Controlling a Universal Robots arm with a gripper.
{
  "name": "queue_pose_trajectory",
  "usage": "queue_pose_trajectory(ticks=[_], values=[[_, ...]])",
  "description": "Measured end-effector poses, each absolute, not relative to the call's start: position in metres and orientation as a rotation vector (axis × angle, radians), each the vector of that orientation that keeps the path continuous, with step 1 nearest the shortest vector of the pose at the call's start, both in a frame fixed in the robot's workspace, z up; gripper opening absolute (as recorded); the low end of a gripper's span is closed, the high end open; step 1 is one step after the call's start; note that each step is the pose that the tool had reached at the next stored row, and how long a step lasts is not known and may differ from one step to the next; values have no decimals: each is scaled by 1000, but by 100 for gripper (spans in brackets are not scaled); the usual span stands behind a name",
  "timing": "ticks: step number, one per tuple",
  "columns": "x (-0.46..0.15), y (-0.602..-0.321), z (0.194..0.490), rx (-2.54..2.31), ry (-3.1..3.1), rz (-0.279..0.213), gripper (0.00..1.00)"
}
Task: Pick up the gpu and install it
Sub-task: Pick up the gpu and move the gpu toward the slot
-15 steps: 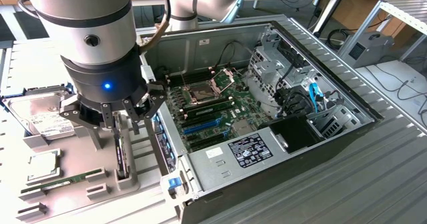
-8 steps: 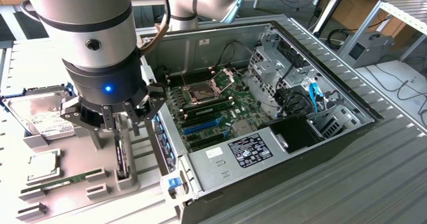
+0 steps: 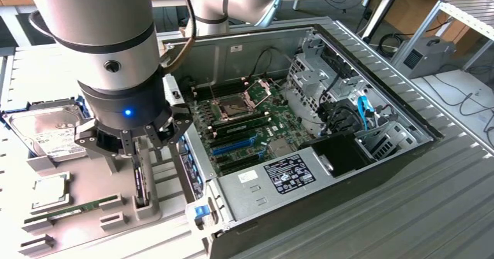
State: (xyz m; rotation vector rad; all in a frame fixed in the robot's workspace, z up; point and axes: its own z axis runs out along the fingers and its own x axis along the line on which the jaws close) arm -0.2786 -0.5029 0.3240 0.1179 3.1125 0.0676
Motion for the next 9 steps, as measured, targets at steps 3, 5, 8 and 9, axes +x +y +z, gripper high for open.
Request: queue_pose_trajectory(ticks=[3,5,8,9], values=[[-279,-503,321,118,3113,68,36],[-279,-503,320,118,3113,68,36],[-279,-503,320,118,3113,68,36],[-279,-503,320,118,3113,68,36]])
